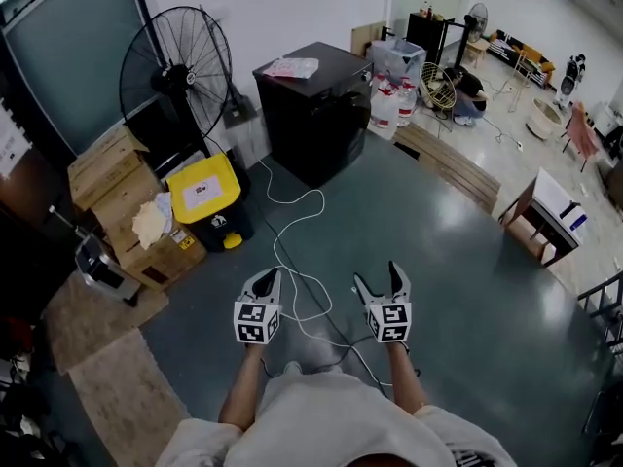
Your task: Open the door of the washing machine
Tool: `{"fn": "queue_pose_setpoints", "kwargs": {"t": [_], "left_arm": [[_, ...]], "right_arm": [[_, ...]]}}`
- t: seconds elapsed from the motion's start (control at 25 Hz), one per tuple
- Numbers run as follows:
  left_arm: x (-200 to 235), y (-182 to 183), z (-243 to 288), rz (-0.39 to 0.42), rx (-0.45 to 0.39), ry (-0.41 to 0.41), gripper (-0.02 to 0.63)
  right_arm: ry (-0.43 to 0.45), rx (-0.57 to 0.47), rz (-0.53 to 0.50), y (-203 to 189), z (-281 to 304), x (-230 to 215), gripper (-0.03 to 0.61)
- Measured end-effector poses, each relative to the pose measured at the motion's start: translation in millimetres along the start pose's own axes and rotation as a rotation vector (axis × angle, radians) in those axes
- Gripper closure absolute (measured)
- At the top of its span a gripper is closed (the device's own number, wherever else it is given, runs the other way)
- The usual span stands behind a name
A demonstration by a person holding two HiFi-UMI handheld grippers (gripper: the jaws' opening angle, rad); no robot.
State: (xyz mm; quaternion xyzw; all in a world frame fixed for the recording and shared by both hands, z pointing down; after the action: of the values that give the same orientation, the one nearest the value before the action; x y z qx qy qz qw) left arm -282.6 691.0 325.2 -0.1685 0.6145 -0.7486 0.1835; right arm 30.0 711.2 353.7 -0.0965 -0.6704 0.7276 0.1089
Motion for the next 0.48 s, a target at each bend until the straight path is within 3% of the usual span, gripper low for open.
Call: {"fn": "queue_pose_setpoints", "kwargs": {"t": [0.48], "left_arm": [[-4.6,-0.1,35.1,0.002,0.015,0.012,0.606]], "right_arm": [[0.018,0.028,-0.005,-9.5,29.5,-32.5,0.196]]}}
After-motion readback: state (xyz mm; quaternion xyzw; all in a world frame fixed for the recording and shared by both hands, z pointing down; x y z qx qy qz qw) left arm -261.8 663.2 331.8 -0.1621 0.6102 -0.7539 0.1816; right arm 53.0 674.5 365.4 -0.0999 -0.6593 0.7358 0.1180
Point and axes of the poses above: the fingertips, and each gripper's own axes: z forward along the fingers, x to its left, y out of its top, the point moved 10 cm from there along -z, backward along the fingers, and after that the axes turned 9 degrees about -x, right-handed, at the moved point
